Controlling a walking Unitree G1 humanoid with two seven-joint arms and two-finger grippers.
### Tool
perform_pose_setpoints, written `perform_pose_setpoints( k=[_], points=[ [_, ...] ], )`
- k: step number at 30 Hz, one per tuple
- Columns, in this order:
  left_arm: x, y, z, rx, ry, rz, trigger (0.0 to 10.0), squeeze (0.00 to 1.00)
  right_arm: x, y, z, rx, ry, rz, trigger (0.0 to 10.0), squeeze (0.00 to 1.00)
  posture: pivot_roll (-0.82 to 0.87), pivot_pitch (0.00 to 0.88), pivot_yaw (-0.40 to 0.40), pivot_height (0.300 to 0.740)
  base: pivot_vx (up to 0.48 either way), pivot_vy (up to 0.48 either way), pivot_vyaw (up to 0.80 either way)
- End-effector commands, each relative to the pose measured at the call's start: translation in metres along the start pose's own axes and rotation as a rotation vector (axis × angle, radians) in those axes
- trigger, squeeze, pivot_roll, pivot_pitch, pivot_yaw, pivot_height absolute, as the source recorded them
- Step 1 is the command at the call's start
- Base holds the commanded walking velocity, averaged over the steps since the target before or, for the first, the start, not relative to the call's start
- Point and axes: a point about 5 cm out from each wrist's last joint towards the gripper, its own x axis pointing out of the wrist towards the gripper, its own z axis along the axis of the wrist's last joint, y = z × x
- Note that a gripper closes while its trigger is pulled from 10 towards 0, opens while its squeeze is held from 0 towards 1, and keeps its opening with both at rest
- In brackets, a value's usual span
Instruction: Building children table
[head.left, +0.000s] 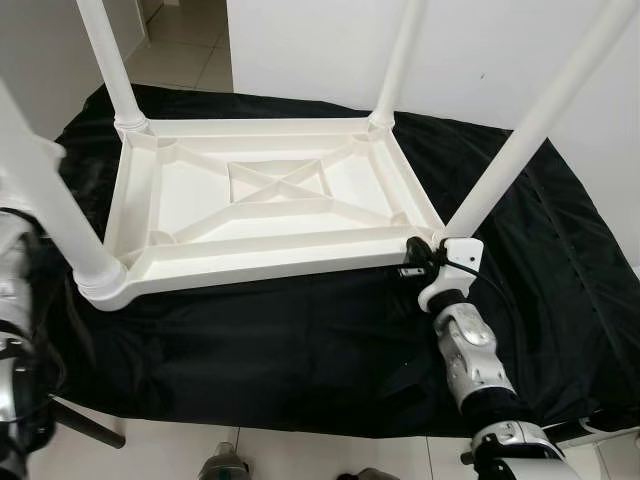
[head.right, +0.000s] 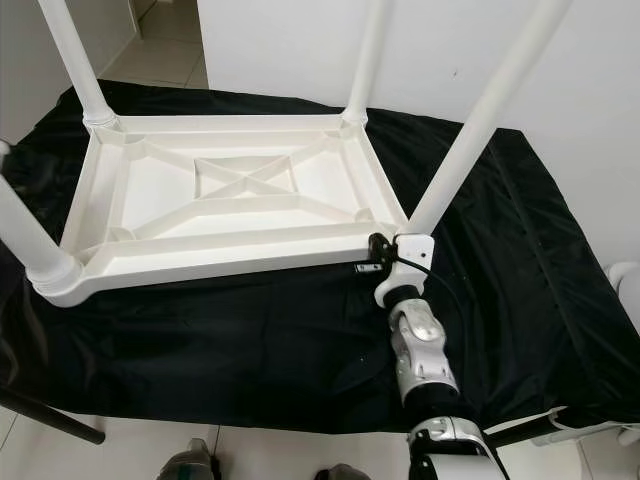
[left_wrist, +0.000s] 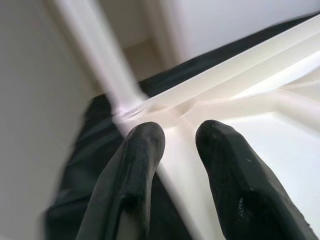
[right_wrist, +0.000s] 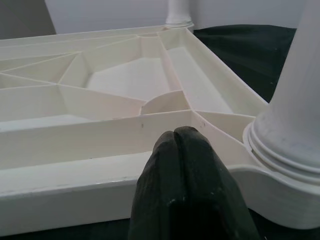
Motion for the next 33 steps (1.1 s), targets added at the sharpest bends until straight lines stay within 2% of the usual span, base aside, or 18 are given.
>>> perform_pose_setpoints(
  k=[1, 3, 4, 6, 7, 9, 10, 12, 13, 14, 15, 16, 22, 23, 25, 26, 30, 33],
  points=[
    [0.0, -0.007, 0.001, -0.018, -0.036, -0.056, 10.0, 0.0, -0.006, -0.005, -0.016, 0.004, 0.073, -0.053, 10.0, 0.0, 0.18, 0.051, -0.056, 0.74, 0.0, 0.0, 0.0],
    [0.002, -0.021, 0.003, -0.048, -0.097, -0.096, 10.0, 0.0, -0.005, -0.004, -0.015, 0.012, 0.07, -0.094, 10.0, 0.0, 0.18, 0.053, -0.063, 0.74, 0.0, 0.0, 0.0],
    [0.002, -0.021, 0.003, -0.048, -0.097, -0.096, 10.0, 0.0, -0.005, -0.004, -0.015, 0.012, 0.07, -0.094, 10.0, 0.0, 0.18, 0.053, -0.063, 0.74, 0.0, 0.0, 0.0],
    [0.003, -0.039, 0.006, -0.079, -0.149, -0.142, 10.0, 0.0, -0.001, -0.003, -0.014, 0.018, 0.068, -0.124, 10.0, 0.0, 0.18, 0.057, -0.073, 0.74, 0.0, 0.0, 0.0],
    [0.003, -0.039, 0.006, -0.079, -0.149, -0.142, 10.0, 0.0, -0.001, -0.003, -0.014, 0.018, 0.068, -0.124, 10.0, 0.0, 0.18, 0.057, -0.073, 0.74, 0.0, 0.0, 0.0],
    [0.003, -0.054, 0.01, -0.108, -0.186, -0.182, 10.0, 0.0, 0.003, -0.003, -0.014, 0.02, 0.072, -0.136, 10.0, 0.0, 0.19, 0.06, -0.079, 0.74, 0.0, 0.0, 0.0],
    [0.003, -0.054, 0.01, -0.108, -0.186, -0.182, 10.0, 0.0, 0.003, -0.003, -0.014, 0.02, 0.072, -0.136, 10.0, 0.0, 0.19, 0.06, -0.079, 0.74, 0.0, 0.0, 0.0],
    [0.0, -0.073, 0.015, -0.145, -0.234, -0.244, 10.0, 0.0, 0.009, -0.003, -0.013, 0.009, 0.083, -0.136, 10.0, 0.0, 0.19, 0.063, -0.088, 0.74, 0.0, 0.0, 0.0],
    [-0.004, -0.089, 0.02, -0.172, -0.264, -0.295, 10.0, 0.0, 0.013, -0.005, -0.011, 0.004, 0.09, -0.136, 10.0, 0.0, 0.2, 0.068, -0.098, 0.74, 0.0, 0.0, 0.0],
    [-0.004, -0.089, 0.02, -0.172, -0.264, -0.295, 10.0, 0.0, 0.013, -0.005, -0.011, 0.004, 0.09, -0.136, 10.0, 0.0, 0.2, 0.068, -0.098, 0.74, 0.0, 0.0, 0.0],
    [-0.015, -0.113, 0.03, -0.202, -0.323, -0.403, 10.0, 0.0, 0.02, -0.007, -0.008, 0.002, 0.102, -0.135, 10.0, 0.0, 0.2, 0.072, -0.103, 0.74, 0.0, 0.0, 0.0],
    [-0.015, -0.113, 0.03, -0.202, -0.323, -0.403, 10.0, 0.0, 0.02, -0.007, -0.008, 0.002, 0.102, -0.135, 10.0, 0.0, 0.2, 0.072, -0.103, 0.74, 0.0, 0.0, 0.0],
    [-0.031, -0.141, 0.039, -0.271, -0.358, -0.522, 10.0, 0.0, 0.027, -0.007, -0.007, 0.003, 0.133, -0.127, 10.0, 0.0, 0.21, 0.077, -0.123, 0.74, 0.0, 0.0, 0.0],
    [-0.031, -0.141, 0.039, -0.271, -0.358, -0.522, 10.0, 0.0, 0.027, -0.007, -0.007, 0.003, 0.133, -0.127, 10.0, 0.0, 0.21, 0.077, -0.123, 0.74, 0.0, 0.0, 0.0],
    [-0.053, -0.171, 0.049, -0.347, -0.38, -0.687, 10.0, 0.0, 0.033, 0.002, -0.01, 0.012, 0.185, -0.069, 10.0, 0.0, 0.21, 0.085, -0.125, 0.74, 0.0, 0.0, 0.0],
    [-0.053, -0.171, 0.049, -0.347, -0.38, -0.687, 10.0, 0.0, 0.033, 0.002, -0.01, 0.012, 0.185, -0.069, 10.0, 0.0, 0.21, 0.085, -0.125, 0.74, 0.0, 0.0, 0.0],
    [-0.066, -0.192, 0.062, -0.413, -0.39, -0.781, 10.0, 0.0, 0.04, 0.011, -0.011, -0.034, 0.244, -0.004, 10.0, 0.0, 0.21, 0.086, -0.124, 0.74, 0.0, 0.0, 0.0],
    [-0.07, -0.2, 0.068, -0.435, -0.4, -0.815, 10.0, 0.0, 0.044, 0.015, -0.009, -0.065, 0.274, 0.02, 10.0, 0.0, 0.2, 0.099, -0.121, 0.74, 0.0, 0.0, 0.0]
  ],
)
